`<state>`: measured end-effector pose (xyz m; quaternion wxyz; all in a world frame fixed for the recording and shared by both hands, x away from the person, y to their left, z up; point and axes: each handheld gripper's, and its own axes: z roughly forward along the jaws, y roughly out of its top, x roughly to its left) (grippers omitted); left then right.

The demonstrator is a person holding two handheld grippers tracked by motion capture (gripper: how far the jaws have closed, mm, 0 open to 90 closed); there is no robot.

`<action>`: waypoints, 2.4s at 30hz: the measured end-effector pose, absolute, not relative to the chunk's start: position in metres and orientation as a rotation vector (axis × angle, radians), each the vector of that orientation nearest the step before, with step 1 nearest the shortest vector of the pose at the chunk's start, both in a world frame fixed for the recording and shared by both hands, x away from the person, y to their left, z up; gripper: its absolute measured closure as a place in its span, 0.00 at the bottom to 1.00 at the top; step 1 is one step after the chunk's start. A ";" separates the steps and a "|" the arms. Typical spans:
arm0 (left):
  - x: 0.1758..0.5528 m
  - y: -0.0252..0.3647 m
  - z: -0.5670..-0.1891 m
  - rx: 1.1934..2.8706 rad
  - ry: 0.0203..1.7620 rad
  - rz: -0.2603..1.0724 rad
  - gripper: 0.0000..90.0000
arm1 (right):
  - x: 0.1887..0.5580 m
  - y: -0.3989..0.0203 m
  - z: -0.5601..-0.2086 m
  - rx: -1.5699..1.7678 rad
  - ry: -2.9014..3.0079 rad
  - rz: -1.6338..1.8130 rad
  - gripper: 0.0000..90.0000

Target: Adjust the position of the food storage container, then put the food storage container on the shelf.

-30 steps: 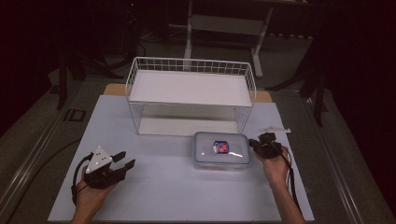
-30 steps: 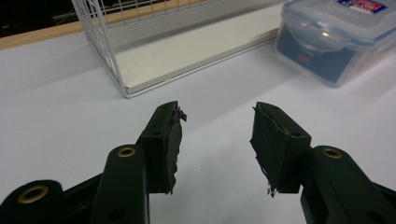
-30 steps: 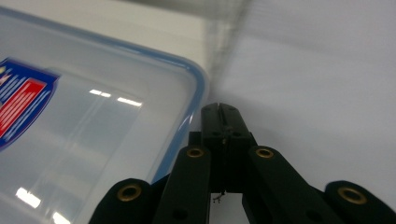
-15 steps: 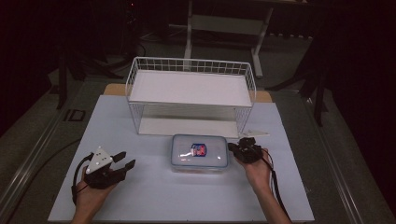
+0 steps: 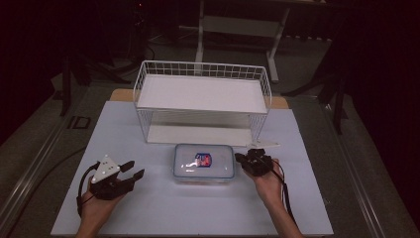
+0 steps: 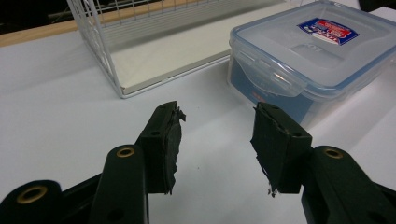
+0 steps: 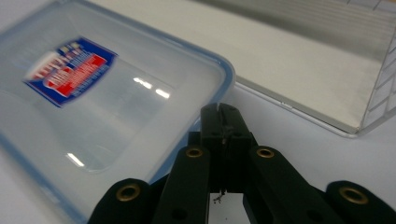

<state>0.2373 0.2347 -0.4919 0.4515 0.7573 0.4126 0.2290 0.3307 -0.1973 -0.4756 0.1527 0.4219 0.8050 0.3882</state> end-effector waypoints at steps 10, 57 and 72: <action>0.243 0.228 -0.483 1.834 1.047 0.481 0.54 | 0.319 -0.209 -0.469 1.214 2.326 1.283 0.69; 0.330 0.173 -0.525 1.645 1.214 -0.275 0.42 | 0.346 -0.212 -0.514 1.598 2.487 1.612 0.30; 0.322 0.176 -0.520 1.640 1.190 -0.358 0.50 | 0.342 -0.221 -0.511 1.640 2.501 1.697 0.48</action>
